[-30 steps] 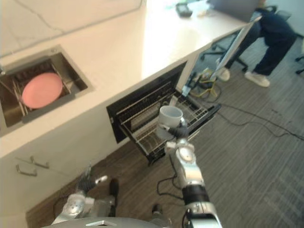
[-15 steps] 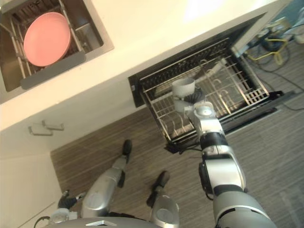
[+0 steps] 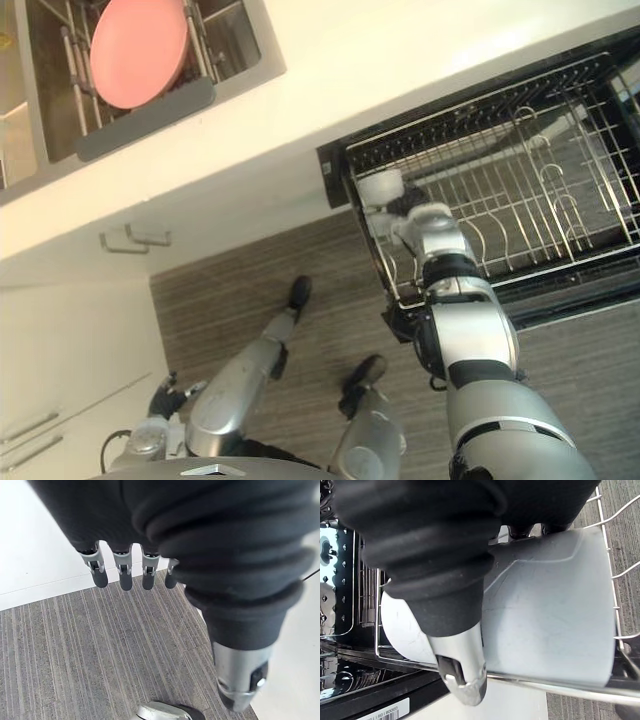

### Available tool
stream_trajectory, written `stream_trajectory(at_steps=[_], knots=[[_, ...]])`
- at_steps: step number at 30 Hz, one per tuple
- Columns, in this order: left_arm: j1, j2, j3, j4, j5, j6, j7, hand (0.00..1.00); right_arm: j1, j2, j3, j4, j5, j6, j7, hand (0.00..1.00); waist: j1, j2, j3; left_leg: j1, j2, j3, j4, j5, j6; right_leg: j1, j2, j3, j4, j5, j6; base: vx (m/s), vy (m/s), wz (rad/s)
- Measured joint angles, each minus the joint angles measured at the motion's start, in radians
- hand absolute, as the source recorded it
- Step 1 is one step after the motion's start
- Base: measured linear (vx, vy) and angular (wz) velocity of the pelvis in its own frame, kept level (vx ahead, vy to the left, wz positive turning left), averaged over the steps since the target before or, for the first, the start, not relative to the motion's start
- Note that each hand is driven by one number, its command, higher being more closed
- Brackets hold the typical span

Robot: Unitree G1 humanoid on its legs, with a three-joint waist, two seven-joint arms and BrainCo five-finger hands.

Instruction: Walk over to the sink, pick up the cup, carry it to the dishwasher, place the cup inside the dishwasher, then close the dishwasher door

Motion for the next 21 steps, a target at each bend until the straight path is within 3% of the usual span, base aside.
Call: stream_trajectory(at_steps=[5,11,14,18,21], knots=[[-0.001,0.007,-0.002,-0.011,-0.001,-0.005,-0.004,0.00,-0.019,0.003,0.010,0.013,0.000,-0.067,0.003,0.00,-0.004,0.000,0.000,-0.001,0.003,-0.005,0.000,0.008,-0.011,-0.016,-0.008,-0.002,0.047,-0.029,-0.009,-0.02,-0.093,0.03],[-0.002,0.018,0.001,-0.044,0.003,-0.006,-0.025,0.00,-0.025,0.005,0.011,-0.098,0.066,-0.095,0.024,0.00,-0.034,-0.009,0.006,0.041,0.013,-0.003,0.000,0.009,-0.014,0.023,0.002,0.004,0.040,-0.028,-0.016,-0.05,-0.064,-0.03],[0.003,0.028,0.027,-0.059,0.007,-0.003,-0.029,0.00,0.050,0.012,0.007,-0.268,0.132,-0.132,0.026,0.00,-0.046,-0.036,0.013,0.090,0.031,0.008,0.000,-0.001,-0.026,0.078,0.028,0.021,-0.005,-0.007,-0.021,-0.08,-0.072,-0.22],[0.068,0.050,0.098,-0.047,0.033,0.006,-0.032,0.00,0.321,0.148,-0.016,-0.579,0.175,-0.171,0.034,0.00,-0.094,-0.142,-0.068,0.127,0.049,0.032,0.000,-0.029,-0.039,0.138,0.063,0.038,-0.104,0.030,-0.021,0.01,-0.084,-0.23],[0.097,0.048,0.155,-0.016,0.035,0.008,-0.033,0.00,0.531,0.253,-0.046,-0.781,0.217,-0.199,0.070,0.00,-0.117,-0.187,-0.128,0.167,0.042,0.054,0.000,-0.046,-0.032,0.189,0.063,0.051,-0.151,0.047,-0.009,0.11,-0.047,-0.17]])
